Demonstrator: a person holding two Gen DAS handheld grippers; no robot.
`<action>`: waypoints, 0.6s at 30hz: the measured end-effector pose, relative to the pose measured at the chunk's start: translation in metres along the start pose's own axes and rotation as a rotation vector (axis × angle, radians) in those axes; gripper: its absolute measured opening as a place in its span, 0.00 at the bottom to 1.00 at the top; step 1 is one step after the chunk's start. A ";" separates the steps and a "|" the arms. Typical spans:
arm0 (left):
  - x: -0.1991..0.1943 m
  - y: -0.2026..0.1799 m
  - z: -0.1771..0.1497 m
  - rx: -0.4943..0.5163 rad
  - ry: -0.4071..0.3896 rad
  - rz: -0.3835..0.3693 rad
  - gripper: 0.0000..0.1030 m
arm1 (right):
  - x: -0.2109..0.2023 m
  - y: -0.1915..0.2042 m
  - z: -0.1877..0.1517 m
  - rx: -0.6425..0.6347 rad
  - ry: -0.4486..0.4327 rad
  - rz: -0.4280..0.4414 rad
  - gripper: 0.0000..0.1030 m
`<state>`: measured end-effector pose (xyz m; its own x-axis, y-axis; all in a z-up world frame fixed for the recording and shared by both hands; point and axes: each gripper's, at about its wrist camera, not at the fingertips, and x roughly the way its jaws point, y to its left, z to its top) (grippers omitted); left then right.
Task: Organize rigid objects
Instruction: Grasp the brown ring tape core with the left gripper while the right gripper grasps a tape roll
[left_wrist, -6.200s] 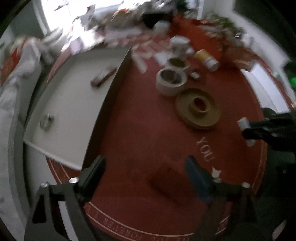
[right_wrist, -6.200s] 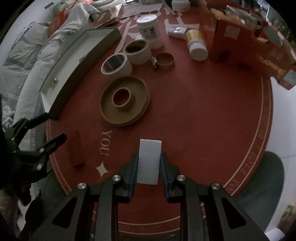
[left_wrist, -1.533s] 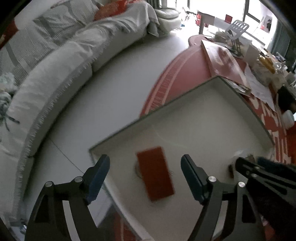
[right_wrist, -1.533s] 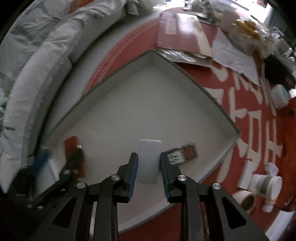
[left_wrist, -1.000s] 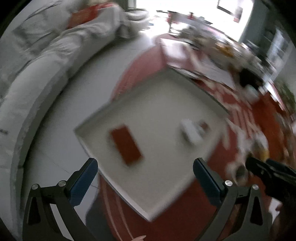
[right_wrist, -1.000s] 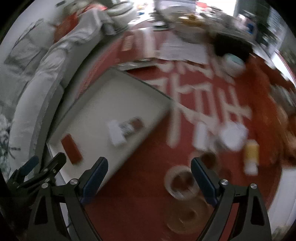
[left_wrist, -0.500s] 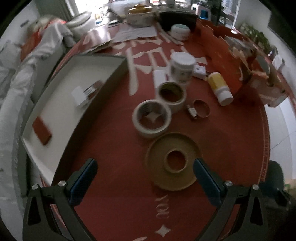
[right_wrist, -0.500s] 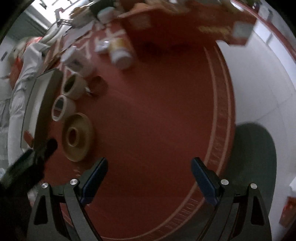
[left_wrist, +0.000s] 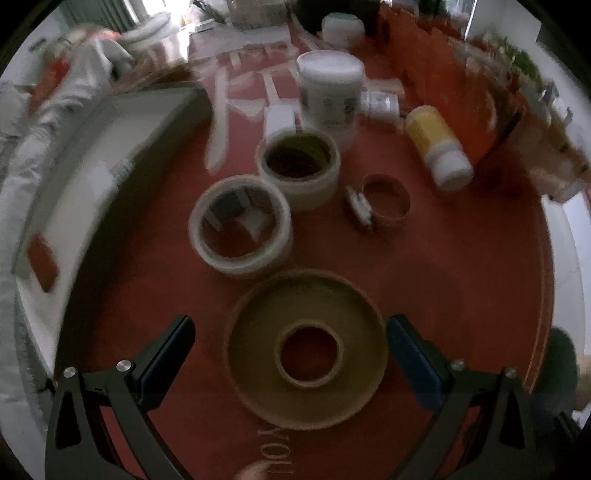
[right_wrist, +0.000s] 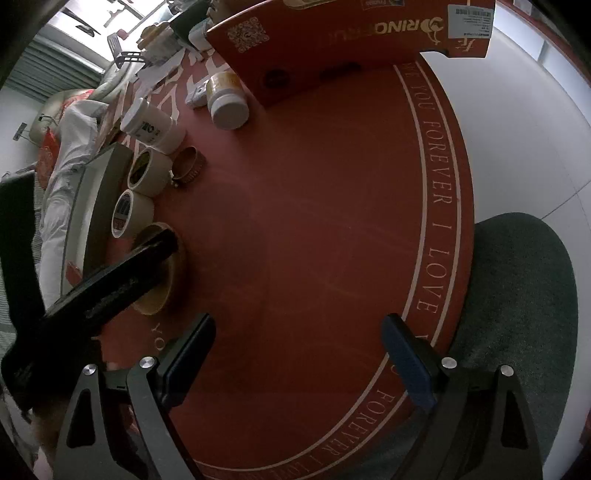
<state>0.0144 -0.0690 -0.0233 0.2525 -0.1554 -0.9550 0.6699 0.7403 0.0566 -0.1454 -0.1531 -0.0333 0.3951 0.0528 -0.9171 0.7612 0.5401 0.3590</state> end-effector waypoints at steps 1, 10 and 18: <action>0.003 0.002 -0.002 -0.026 0.008 -0.030 1.00 | 0.000 -0.001 -0.001 0.002 -0.001 0.003 0.90; 0.010 0.022 -0.014 0.010 0.022 -0.053 0.86 | 0.002 -0.004 -0.001 -0.002 0.003 -0.003 0.90; 0.013 0.081 -0.048 -0.064 0.013 -0.033 0.86 | 0.000 0.049 0.017 -0.185 -0.049 -0.042 0.90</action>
<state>0.0386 0.0204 -0.0446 0.2214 -0.1723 -0.9599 0.6319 0.7750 0.0066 -0.0989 -0.1411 -0.0126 0.3934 -0.0118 -0.9193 0.6715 0.6866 0.2786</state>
